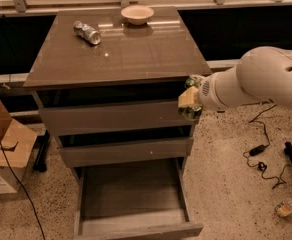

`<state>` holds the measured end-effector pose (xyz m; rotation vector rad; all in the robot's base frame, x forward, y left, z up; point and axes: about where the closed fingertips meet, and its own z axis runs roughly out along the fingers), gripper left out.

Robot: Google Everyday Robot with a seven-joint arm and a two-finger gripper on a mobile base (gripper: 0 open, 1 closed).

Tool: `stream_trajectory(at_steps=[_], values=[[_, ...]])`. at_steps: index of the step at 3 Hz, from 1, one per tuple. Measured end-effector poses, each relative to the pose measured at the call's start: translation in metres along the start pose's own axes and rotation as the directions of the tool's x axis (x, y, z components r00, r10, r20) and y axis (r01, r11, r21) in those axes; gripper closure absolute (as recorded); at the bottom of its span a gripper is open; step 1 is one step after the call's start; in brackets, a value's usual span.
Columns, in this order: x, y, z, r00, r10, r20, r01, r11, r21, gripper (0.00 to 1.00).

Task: Pick green can from bottom drawer and place on counter

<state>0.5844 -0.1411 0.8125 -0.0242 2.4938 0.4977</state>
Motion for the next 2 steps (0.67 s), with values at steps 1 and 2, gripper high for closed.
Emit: stream_trajectory(at_steps=[1,2], values=[[-0.031,0.019,-0.013,0.995,-0.081,0.056,0.081,0.9967,-0.001,1.0],[-0.089,0.056,-0.021,0.967,-0.212,0.14,0.214,0.9768,-0.004,1.0]])
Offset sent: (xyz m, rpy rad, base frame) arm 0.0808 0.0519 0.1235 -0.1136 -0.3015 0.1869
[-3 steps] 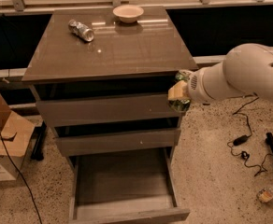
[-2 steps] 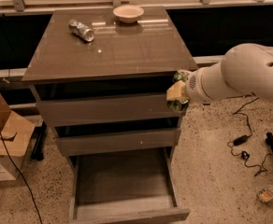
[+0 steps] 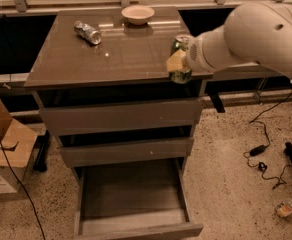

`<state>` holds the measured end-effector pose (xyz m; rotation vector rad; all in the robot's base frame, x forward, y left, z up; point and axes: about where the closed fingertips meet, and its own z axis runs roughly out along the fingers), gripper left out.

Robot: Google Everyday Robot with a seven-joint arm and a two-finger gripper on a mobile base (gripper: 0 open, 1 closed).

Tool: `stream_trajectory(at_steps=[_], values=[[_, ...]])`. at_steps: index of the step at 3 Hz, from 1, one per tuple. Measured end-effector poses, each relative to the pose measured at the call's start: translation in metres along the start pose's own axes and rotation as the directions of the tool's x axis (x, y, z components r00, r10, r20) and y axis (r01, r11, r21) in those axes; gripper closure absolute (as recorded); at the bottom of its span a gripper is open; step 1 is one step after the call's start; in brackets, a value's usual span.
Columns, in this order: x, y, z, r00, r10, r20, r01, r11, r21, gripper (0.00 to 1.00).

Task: Pick green can from bottom drawer and place on counter

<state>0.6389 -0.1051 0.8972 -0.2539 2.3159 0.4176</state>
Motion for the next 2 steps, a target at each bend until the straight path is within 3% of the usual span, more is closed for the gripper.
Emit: stream_trajectory(at_steps=[1,2], values=[[-0.037,0.018,0.006,0.996,-0.078,0.044,0.079,0.9969,-0.001,1.0],[-0.064,0.036,0.032,0.987,-0.15,0.063,0.151,0.9885,-0.008,0.81]])
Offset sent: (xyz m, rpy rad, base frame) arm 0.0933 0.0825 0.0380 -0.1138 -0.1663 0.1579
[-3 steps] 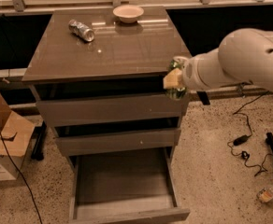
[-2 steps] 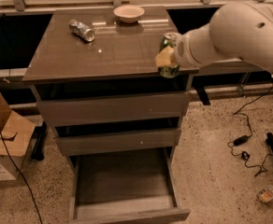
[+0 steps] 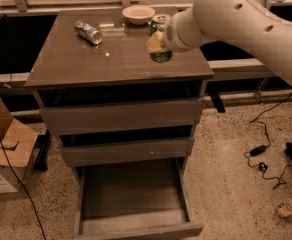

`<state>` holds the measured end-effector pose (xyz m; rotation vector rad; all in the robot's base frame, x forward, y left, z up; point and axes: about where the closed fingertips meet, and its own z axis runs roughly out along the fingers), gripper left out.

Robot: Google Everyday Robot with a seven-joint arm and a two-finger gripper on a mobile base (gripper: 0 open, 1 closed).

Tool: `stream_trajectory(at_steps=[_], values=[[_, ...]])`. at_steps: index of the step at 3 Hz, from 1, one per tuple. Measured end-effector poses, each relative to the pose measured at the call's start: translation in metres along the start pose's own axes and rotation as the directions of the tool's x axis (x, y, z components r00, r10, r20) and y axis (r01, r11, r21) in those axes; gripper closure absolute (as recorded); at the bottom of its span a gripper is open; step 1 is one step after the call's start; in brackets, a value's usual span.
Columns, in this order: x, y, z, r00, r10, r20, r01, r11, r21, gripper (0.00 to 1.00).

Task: Pick green can from bottom drawer and place on counter

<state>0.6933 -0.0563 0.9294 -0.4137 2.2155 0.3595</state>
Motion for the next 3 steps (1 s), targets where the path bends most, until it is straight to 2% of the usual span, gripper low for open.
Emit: stream_trajectory(at_steps=[1,2,3], values=[[-0.016,0.007,0.046,0.999,-0.032,-0.002,0.032,0.9983,-0.049,0.5],[-0.022,0.003,0.083,1.0,-0.009,0.002,0.009,0.994,-0.109,0.19],[-0.023,-0.004,0.102,1.0,0.01,0.009,-0.009,0.9887,-0.15,0.0]])
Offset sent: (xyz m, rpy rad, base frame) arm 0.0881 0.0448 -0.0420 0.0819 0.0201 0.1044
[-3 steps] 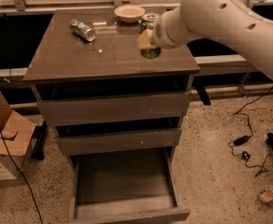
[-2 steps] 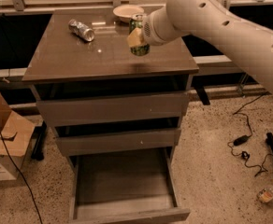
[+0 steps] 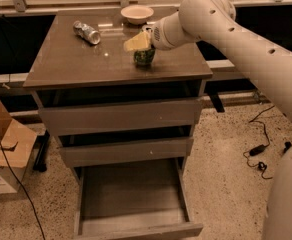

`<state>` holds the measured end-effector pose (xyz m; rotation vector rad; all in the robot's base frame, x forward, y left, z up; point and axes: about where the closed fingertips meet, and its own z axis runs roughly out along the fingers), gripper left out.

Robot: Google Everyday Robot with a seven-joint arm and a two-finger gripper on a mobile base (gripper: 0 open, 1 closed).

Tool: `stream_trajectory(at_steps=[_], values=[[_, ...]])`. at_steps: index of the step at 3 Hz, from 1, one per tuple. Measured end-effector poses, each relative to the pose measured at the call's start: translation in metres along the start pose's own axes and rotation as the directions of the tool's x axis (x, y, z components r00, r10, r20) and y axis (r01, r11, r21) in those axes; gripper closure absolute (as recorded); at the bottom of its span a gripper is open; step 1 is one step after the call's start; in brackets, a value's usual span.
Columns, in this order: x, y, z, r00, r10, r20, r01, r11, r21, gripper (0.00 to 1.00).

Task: Pick green can from bottom drawer and place on counter

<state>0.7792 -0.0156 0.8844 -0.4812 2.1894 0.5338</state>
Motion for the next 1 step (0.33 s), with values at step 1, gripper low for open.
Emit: stream_trajectory(at_steps=[1], values=[[-0.0006,-0.0008,0.0013,1.0,0.001,0.002,-0.001,1.0,-0.002,0.0]])
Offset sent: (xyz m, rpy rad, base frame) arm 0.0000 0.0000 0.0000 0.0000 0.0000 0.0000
